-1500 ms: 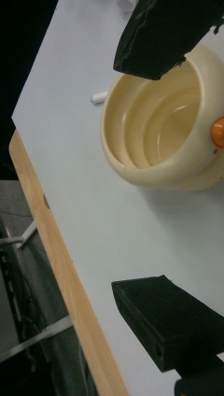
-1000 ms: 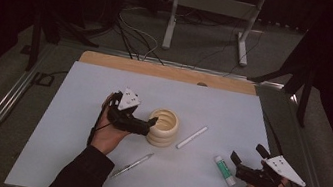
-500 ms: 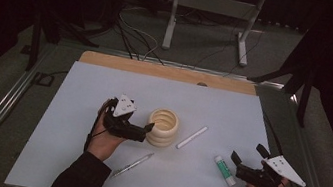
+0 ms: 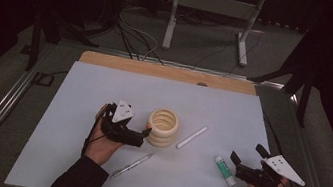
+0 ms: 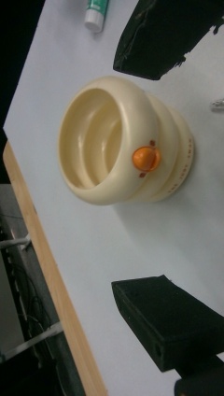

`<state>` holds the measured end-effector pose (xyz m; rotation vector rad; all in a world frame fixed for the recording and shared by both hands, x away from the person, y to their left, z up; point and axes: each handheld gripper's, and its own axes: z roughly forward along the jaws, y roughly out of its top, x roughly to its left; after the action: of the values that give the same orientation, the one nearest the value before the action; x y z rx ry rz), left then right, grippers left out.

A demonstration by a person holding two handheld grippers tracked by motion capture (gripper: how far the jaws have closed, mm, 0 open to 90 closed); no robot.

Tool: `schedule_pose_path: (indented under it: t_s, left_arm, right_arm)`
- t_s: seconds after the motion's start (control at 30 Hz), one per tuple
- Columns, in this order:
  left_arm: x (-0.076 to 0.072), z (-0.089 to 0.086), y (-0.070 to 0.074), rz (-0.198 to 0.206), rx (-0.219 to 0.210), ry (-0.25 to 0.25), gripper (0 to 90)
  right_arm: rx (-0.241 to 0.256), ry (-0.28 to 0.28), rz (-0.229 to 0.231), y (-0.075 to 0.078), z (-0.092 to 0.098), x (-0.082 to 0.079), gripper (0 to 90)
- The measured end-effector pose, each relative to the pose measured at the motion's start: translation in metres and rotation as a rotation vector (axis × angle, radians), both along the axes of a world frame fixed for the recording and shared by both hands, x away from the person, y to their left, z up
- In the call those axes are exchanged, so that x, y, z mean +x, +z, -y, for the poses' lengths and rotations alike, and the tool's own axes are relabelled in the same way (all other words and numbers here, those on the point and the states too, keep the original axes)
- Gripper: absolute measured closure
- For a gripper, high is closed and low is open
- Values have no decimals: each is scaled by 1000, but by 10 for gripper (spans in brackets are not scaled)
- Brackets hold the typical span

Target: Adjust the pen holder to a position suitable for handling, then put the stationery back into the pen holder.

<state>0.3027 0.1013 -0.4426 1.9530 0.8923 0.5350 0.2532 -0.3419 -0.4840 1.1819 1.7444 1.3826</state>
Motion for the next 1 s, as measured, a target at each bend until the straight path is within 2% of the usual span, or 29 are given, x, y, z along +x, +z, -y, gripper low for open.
schedule_pose_path:
  t_s: [0.33,0.57,1.0]
  left_arm:
    - [-5,0,-11,-17,22,-6,1]
    - [-8,0,-16,-14,23,-11,1]
    - [-14,2,-29,-54,48,-34,1]
  right_arm:
    - [3,0,0,0,0,0,2]
    - [-1,-1,1,0,0,0,2]
    - [-3,-3,0,0,0,0,2]
